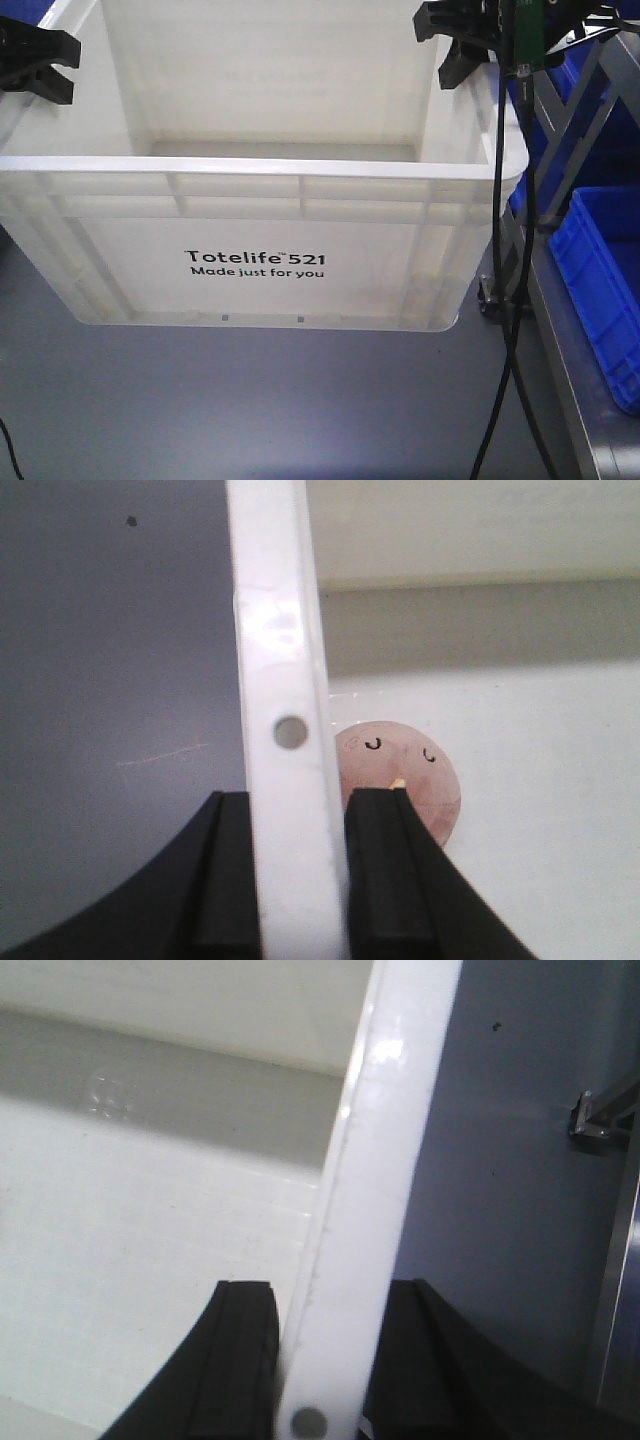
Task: Place moving items into box and shelve
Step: 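Hold the lifted tote with both grippers while the base drives away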
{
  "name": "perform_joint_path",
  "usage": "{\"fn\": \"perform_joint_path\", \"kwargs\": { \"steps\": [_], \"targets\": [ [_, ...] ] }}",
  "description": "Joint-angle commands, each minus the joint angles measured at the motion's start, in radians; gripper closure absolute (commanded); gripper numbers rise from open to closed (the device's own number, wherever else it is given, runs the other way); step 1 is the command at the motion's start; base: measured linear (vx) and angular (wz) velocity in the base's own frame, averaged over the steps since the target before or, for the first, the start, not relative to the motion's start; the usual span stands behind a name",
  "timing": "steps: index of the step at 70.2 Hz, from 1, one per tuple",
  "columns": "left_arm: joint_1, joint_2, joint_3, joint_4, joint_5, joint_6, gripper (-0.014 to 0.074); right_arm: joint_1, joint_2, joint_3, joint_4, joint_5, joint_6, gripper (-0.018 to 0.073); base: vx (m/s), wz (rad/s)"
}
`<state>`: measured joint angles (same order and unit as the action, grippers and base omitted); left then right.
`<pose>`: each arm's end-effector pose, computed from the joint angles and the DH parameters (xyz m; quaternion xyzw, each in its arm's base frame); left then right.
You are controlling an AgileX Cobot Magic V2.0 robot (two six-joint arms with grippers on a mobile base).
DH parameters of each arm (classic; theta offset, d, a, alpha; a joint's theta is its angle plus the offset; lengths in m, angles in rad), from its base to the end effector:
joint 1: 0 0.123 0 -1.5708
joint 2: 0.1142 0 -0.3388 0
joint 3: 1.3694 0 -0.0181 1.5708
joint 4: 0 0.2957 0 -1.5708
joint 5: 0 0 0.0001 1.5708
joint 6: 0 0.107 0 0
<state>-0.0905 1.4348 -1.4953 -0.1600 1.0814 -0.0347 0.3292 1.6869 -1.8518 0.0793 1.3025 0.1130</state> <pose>0.3430 -0.0462 0.4383 0.0128 0.9467 -0.0981 0.3066 0.3874 0.1410 0.4516 -0.1039 0.9600 0.0950 0.2421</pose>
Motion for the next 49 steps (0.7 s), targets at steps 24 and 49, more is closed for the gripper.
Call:
{"fn": "perform_joint_path", "kwargs": {
  "steps": [24,49],
  "targets": [
    [-0.006,-0.048,-0.048,-0.037,-0.124,0.005,0.0622,0.003,-0.060,-0.047,0.034,-0.068,-0.040,0.0571,0.43,-0.07],
    [-0.006,-0.048,-0.048,-0.037,-0.124,0.005,0.0622,0.003,-0.060,-0.047,0.034,-0.068,-0.040,0.0571,0.45,-0.09]
  ]
}}
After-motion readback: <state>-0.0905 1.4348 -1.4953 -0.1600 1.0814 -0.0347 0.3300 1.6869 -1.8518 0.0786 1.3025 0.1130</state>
